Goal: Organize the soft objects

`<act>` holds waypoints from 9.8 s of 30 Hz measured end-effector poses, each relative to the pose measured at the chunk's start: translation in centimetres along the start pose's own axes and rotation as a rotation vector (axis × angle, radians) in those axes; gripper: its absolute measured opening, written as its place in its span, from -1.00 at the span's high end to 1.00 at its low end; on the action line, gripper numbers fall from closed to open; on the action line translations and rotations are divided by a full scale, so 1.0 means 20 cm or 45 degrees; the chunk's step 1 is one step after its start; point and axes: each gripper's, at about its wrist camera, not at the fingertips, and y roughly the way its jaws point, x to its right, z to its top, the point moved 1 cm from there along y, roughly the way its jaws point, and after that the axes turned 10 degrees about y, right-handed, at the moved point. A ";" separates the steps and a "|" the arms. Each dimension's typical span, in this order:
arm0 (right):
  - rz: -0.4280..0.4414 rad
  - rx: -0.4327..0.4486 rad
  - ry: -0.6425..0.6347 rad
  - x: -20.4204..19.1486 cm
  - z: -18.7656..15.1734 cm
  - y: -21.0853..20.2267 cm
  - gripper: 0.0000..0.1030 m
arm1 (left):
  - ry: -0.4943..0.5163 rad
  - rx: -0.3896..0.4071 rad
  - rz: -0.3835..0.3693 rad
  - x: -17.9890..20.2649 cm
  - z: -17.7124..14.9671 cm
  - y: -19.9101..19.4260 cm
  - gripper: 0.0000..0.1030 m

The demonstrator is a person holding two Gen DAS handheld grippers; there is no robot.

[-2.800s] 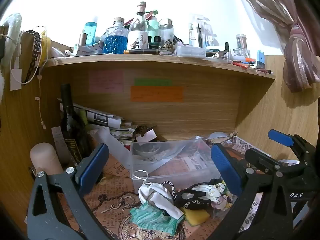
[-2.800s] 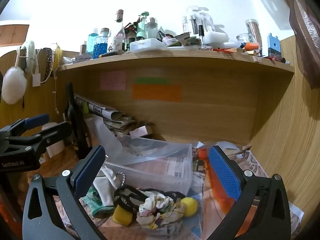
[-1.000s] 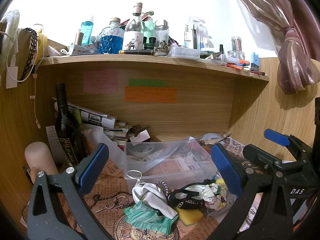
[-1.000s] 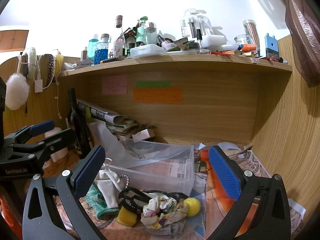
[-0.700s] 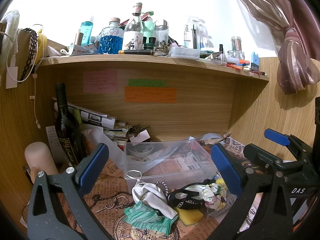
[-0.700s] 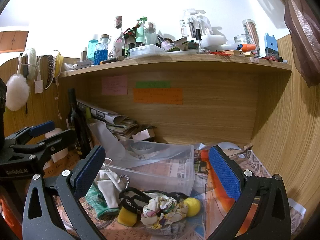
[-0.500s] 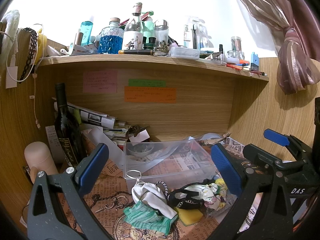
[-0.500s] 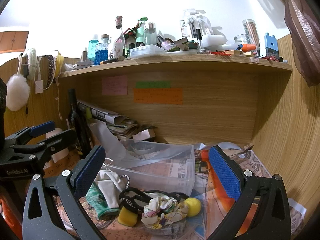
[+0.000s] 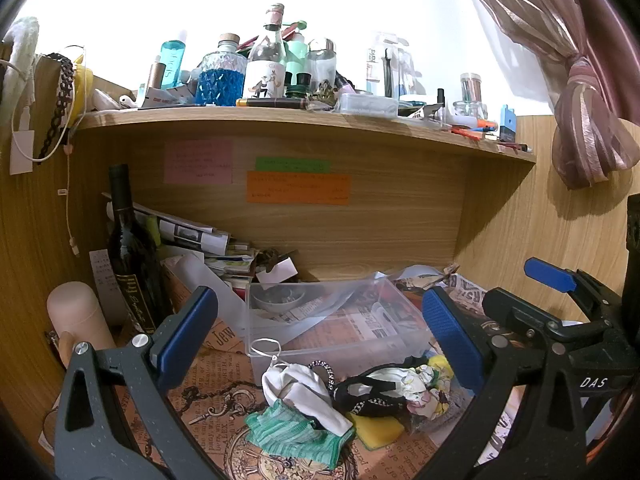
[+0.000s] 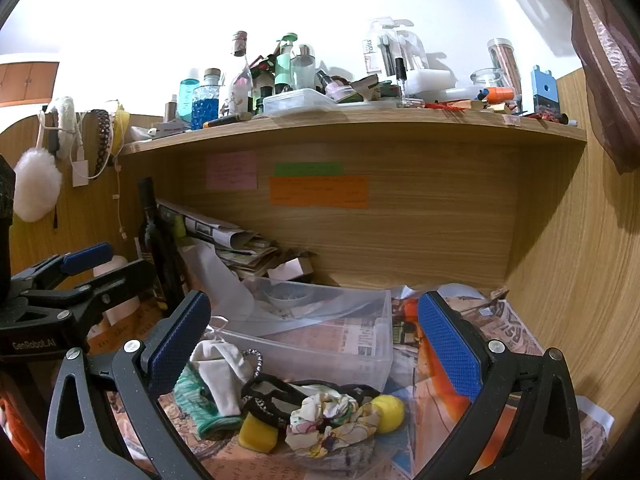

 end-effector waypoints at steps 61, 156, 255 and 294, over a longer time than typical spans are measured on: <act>-0.017 -0.509 0.213 0.32 -0.41 0.28 0.71 | -0.233 -0.617 -0.080 -0.29 -0.64 0.31 0.58; -0.158 -0.569 0.125 0.49 -0.40 0.53 -0.91 | -0.054 -0.681 -0.116 -0.28 -0.54 0.52 -0.94; 0.031 -0.512 -0.033 0.12 -0.11 0.79 -0.64 | -0.045 -0.495 -0.109 -0.25 -0.17 0.78 -0.32; -0.056 -0.687 0.092 0.27 -0.45 0.65 -0.93 | -0.052 -0.814 -0.202 -0.11 -0.61 0.87 0.05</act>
